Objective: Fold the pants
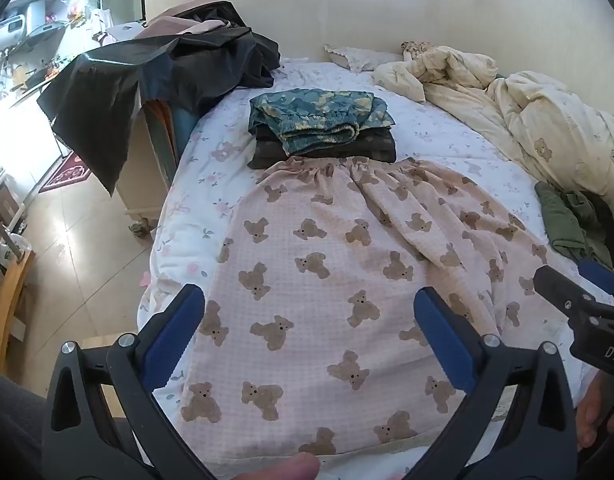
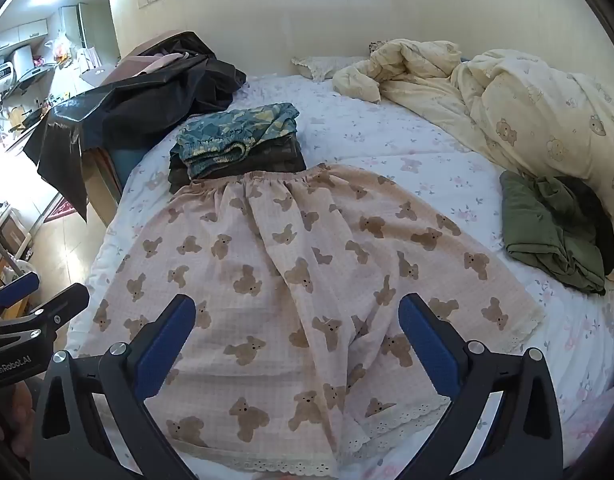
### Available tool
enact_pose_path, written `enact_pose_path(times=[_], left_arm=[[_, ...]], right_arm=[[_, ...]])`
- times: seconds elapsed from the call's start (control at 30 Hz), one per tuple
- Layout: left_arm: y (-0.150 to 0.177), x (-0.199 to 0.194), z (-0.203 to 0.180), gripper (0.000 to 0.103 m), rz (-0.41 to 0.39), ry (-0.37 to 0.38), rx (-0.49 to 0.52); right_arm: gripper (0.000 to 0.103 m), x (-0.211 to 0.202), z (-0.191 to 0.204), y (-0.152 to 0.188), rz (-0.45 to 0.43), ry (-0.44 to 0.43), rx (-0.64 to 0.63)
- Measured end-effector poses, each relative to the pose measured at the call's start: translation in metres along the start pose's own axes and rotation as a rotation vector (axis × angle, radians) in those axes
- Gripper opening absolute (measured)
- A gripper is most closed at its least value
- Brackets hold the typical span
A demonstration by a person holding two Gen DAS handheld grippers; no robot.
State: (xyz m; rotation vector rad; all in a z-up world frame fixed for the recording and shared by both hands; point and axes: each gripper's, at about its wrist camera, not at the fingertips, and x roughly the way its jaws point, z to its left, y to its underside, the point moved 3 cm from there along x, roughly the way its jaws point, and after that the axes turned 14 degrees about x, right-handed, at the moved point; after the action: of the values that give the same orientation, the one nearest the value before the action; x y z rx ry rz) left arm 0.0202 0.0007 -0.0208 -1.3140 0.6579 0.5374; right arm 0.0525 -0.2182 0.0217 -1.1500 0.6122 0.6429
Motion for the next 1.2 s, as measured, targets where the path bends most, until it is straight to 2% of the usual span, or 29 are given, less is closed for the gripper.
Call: enact_pose_path(times=[0.8,1.2], left_arm=[[0.0,0.001,-0.001,0.103,0.015,-0.016,0.01],[0.003,0.008,0.011,0.103,0.019,-0.027,0.011]], right_arm=[[0.103,0.0,0.0,0.0,-0.003,-0.001,0.003],[0.103,0.0,0.0,0.0,-0.003,-0.001,0.004]])
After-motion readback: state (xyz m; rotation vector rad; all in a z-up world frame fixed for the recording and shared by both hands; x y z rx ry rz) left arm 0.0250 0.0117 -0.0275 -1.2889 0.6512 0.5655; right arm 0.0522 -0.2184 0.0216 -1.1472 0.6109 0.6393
